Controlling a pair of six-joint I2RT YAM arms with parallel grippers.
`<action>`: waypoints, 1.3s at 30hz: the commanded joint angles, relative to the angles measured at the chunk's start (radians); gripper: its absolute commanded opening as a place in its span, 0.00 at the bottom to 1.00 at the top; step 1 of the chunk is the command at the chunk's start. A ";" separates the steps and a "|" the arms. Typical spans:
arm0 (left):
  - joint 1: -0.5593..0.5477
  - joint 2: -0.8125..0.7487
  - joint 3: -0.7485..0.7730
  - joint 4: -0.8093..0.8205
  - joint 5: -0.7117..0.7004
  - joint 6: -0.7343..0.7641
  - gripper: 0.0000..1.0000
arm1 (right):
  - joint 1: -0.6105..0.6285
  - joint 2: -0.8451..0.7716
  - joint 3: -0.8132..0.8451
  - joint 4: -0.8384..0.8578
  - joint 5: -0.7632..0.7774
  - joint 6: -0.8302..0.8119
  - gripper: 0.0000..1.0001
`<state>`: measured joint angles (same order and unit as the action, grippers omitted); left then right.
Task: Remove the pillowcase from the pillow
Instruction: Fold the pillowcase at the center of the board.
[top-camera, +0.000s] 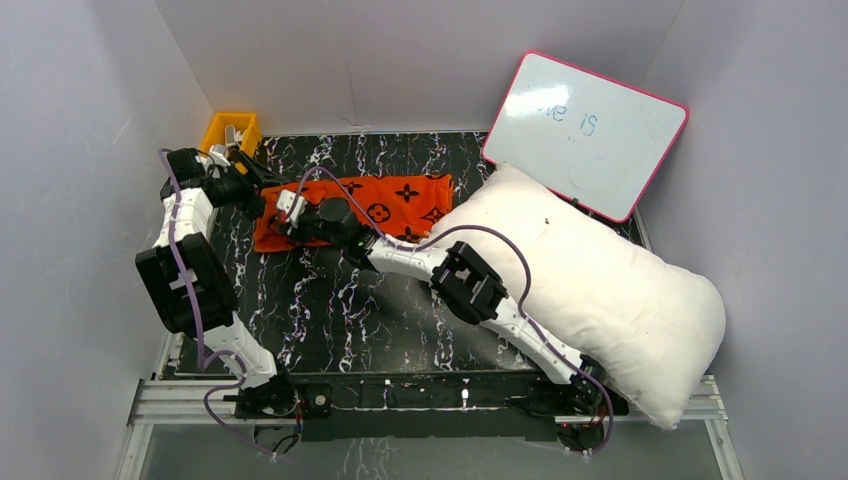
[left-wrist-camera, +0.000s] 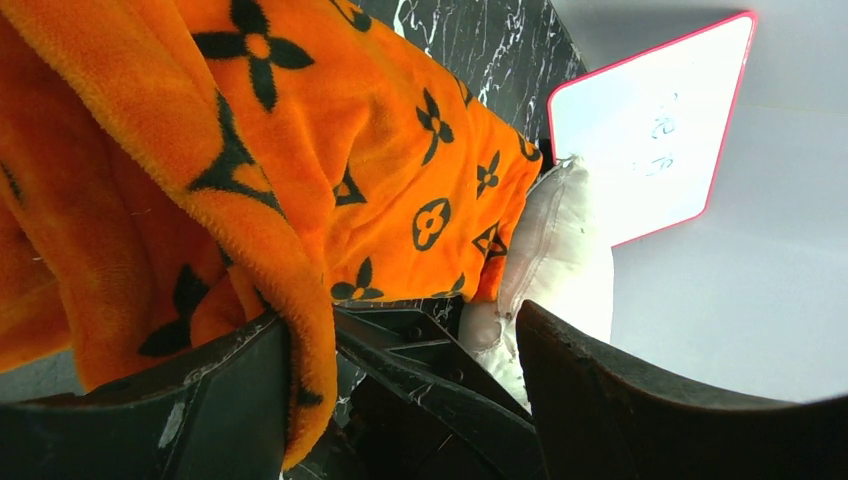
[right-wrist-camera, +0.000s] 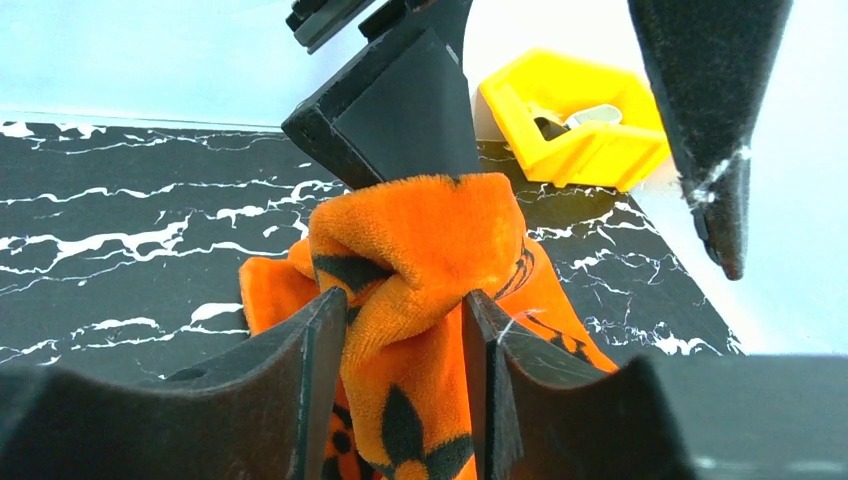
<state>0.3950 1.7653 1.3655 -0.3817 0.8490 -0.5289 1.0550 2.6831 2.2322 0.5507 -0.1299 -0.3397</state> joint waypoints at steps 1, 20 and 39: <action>-0.003 -0.072 -0.016 0.011 0.072 -0.039 0.73 | -0.006 0.016 0.082 0.076 -0.007 0.007 0.51; 0.159 -0.341 -0.277 0.151 -0.121 -0.289 0.92 | -0.066 0.007 0.113 0.126 0.084 0.032 0.00; 0.202 0.031 -0.420 0.778 0.021 -0.765 0.88 | -0.091 -0.108 0.008 0.149 0.037 0.011 0.00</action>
<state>0.5919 1.7397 0.8261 0.3786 0.8490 -1.2781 0.9642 2.7003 2.2513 0.6239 -0.0834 -0.3168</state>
